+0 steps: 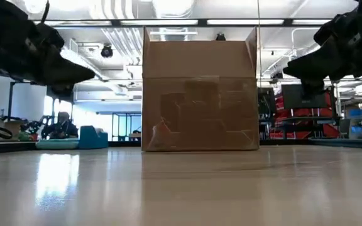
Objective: Wrap mug
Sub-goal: Return to Home Position
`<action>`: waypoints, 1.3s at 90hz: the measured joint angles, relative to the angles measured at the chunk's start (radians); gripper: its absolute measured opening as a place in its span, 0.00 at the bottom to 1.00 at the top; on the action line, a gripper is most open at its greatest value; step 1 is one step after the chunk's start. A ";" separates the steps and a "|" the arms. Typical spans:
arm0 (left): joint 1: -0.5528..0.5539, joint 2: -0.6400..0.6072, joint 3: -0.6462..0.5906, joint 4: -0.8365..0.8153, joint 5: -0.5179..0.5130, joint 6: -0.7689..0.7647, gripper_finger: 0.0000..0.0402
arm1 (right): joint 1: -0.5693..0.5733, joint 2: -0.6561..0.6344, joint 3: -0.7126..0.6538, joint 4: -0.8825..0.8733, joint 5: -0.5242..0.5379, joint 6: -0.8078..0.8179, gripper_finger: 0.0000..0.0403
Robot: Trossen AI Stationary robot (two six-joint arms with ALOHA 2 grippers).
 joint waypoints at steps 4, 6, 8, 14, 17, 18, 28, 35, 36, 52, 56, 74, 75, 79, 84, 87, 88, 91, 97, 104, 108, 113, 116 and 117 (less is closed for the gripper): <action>0.000 -0.017 0.000 0.001 0.015 0.005 0.00 | 0.000 0.000 0.000 0.000 -0.005 -0.005 0.20; 0.000 -0.025 -0.001 0.001 0.026 0.009 0.00 | 0.000 0.000 0.000 0.001 -0.005 -0.006 0.20; 0.000 -0.034 -0.001 0.000 0.037 0.014 0.00 | 0.000 0.000 0.000 0.002 -0.007 -0.009 0.19; 0.000 -0.063 -0.002 -0.008 0.098 0.025 0.00 | 0.000 0.000 0.000 0.001 -0.017 -0.019 0.18; 0.000 -0.075 -0.002 -0.021 0.127 0.028 0.00 | 0.000 0.000 0.000 0.002 -0.028 -0.024 0.17; 0.000 -0.080 -0.002 -0.026 0.133 0.028 0.00 | 0.000 0.000 0.000 0.002 -0.031 -0.025 0.17; 0.000 -0.127 -0.002 -0.082 0.151 0.037 0.00 | 0.000 0.000 0.000 0.001 -0.034 -0.032 0.14; 0.001 -0.165 -0.002 -0.112 0.150 0.056 0.00 | 0.000 0.000 0.000 0.003 -0.034 -0.042 0.13; 0.002 -0.172 -0.002 -0.115 0.150 0.058 0.00 | 0.000 0.000 0.000 0.004 -0.033 -0.042 0.12; 0.005 -0.319 -0.002 -0.253 0.115 0.056 0.00 | 0.000 -0.014 -0.001 0.005 -0.026 -0.025 0.10; 0.005 -0.360 -0.002 -0.273 0.103 0.052 0.00 | 0.000 -0.022 -0.001 -0.001 -0.026 -0.024 0.09; 0.014 -0.371 0.009 -0.304 0.104 0.063 0.00 | 0.000 -0.077 -0.001 -0.105 -0.019 -0.023 0.08; 0.015 -0.367 0.009 -0.304 0.102 0.063 0.00 | 0.000 -0.080 -0.001 -0.113 -0.015 -0.022 0.08; 0.017 -0.362 0.010 -0.304 0.092 0.062 0.00 | 0.000 -0.093 -0.001 -0.140 0.004 -0.017 0.08; 0.020 -0.362 0.010 -0.300 0.072 0.065 0.00 | 0.000 -0.107 -0.001 -0.145 0.019 -0.015 0.09; 0.021 -0.363 0.010 -0.299 0.058 0.071 0.00 | 0.000 -0.114 -0.002 -0.141 0.029 -0.014 0.09; 0.021 -0.365 0.010 -0.298 0.053 0.072 0.00 | 0.000 -0.117 -0.002 -0.141 0.029 -0.014 0.09; 0.021 -0.368 0.010 -0.297 0.046 0.073 0.00 | 0.000 -0.128 -0.001 -0.141 0.029 -0.015 0.10; 0.021 -0.376 0.010 -0.297 0.040 0.057 0.00 | 0.000 -0.147 -0.002 -0.147 0.030 -0.014 0.11; 0.021 -0.382 0.010 -0.297 0.040 0.024 0.00 | 0.000 -0.195 -0.002 -0.197 0.030 -0.013 0.12; 0.021 -0.382 0.010 -0.295 0.043 0.005 0.00 | 0.000 -0.235 -0.001 -0.232 0.036 -0.012 0.12; 0.020 -0.377 0.010 -0.287 0.044 -0.002 0.00 | 0.000 -0.277 0.000 -0.238 0.058 -0.005 0.13; 0.020 -0.370 0.010 -0.284 0.044 -0.003 0.00 | 0.000 -0.307 0.000 -0.242 0.070 -0.005 0.14; 0.020 -0.368 0.009 -0.284 0.043 -0.003 0.00 | 0.000 -0.318 0.001 -0.243 0.075 -0.006 0.14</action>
